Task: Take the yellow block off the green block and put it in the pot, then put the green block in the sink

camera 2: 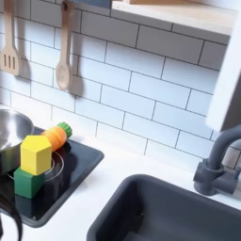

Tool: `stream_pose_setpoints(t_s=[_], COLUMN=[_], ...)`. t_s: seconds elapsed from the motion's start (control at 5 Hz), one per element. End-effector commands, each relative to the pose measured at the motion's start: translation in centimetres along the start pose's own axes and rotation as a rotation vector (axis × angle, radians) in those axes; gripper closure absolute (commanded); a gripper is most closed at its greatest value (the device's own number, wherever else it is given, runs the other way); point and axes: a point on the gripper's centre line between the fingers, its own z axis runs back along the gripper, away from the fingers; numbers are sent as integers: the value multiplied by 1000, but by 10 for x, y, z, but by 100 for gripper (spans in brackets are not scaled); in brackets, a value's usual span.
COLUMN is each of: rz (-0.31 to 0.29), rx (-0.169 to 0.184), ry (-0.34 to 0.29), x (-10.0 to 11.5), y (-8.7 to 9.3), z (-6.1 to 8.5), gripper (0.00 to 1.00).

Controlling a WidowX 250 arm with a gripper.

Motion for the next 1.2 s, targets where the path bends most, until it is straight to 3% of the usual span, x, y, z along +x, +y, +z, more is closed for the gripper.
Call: stream_pose_setpoints(t_s=[0.0, 0.4, 1.0], rz=[0, -6, -2], rx=[0, -11, -7], ry=[-2, 5, 4], x=[0, 1, 31], y=[0, -1, 9], z=[0, -7, -20], gripper=[0, 0, 0])
